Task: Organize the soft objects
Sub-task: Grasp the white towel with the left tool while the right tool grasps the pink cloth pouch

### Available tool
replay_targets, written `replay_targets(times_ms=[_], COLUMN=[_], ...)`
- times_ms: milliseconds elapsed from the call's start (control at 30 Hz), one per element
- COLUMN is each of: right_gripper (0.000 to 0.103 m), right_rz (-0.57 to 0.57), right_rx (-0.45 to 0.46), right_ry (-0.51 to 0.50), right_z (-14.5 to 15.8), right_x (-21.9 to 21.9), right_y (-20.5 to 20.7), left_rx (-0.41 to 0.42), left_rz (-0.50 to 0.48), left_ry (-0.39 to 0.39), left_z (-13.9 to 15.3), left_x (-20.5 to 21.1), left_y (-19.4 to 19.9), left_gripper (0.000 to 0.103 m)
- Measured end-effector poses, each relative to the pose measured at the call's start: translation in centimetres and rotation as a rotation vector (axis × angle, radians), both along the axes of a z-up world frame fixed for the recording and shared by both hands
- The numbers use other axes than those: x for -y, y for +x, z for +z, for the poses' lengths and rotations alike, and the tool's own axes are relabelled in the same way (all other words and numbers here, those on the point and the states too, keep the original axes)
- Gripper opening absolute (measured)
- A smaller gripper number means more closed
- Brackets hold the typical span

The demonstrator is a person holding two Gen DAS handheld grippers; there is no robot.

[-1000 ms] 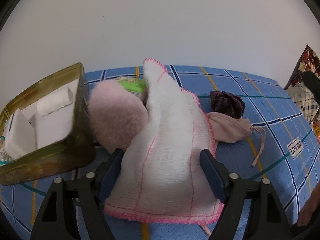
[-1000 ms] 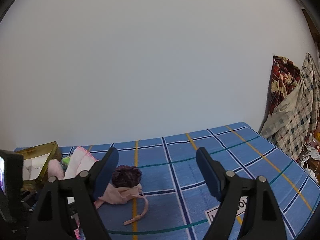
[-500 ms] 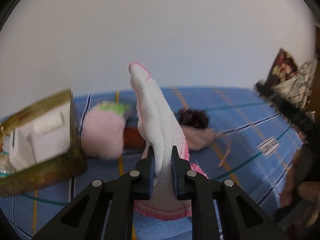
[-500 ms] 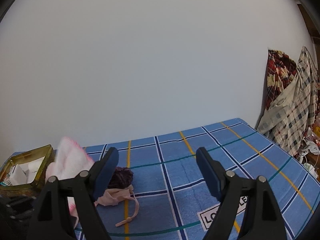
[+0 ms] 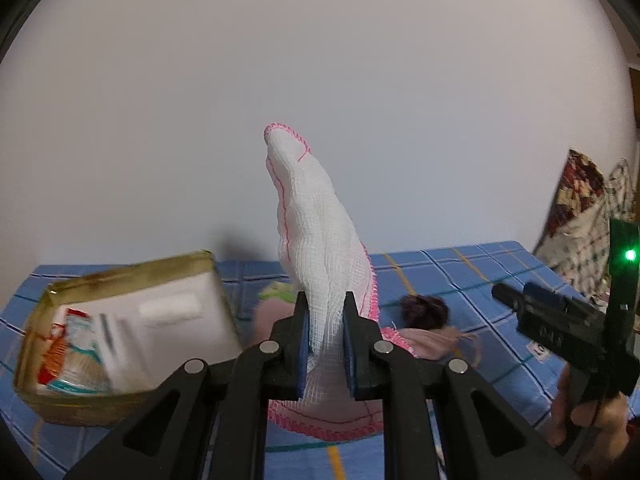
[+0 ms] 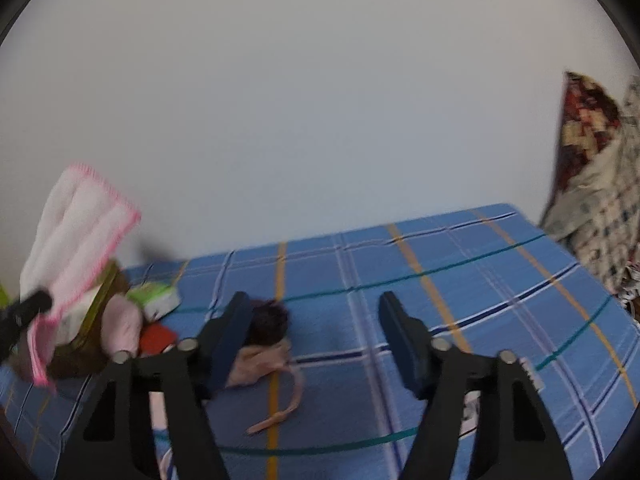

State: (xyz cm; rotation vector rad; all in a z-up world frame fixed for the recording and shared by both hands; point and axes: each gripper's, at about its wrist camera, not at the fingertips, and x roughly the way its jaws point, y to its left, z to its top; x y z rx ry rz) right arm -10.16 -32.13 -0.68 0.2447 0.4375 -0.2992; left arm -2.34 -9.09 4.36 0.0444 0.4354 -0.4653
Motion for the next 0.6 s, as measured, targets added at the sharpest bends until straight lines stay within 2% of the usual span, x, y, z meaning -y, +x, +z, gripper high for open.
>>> replay_targets(times_ms=[33, 200, 267, 500, 533, 567, 600], right_gripper=[0.055, 0.052, 0.047, 0.044, 0.024, 0.01, 0.01], right_rz=[0.038, 0.211, 0.251, 0.295, 0.296, 0.312, 0.317], right_rx=[-0.021, -0.154, -0.208, -0.343, -0.339, -0.351, -0.364], right_ry=[0.007, 0.084, 0.07, 0.041, 0.019, -0.002, -0.025], right_z=[-0.3, -2.2, -2.8, -4.4, -4.2, -4.3, -4.4], right_x=[-0.3, -1.8, -2.8, -4.0, -4.2, -4.5, -4.9], right_y=[0.4, 3.2, 4.3, 7.2, 7.1, 7.1, 7.0], left_rx=[0.001, -0.019, -0.019, -0.039, -0.043, -0.046, -0.048], left_rz=[0.008, 0.024, 0.028, 0.032, 0.036, 0.039, 0.042], left_ry=[-0.002, -0.018, -0.012, -0.015, -0.014, -0.013, -0.012], left_z=[0.1, 0.1, 0.0, -0.1, -0.1, -0.2, -0.1], left_x=[-0.2, -0.5, -0.5, -1.1, -1.1, -1.1, -1.1], left_y=[0.0, 0.5, 0.6, 1.0, 1.1, 1.2, 1.3], left_gripper=[0.016, 0.016, 0.016, 0.016, 0.016, 0.016, 0.016])
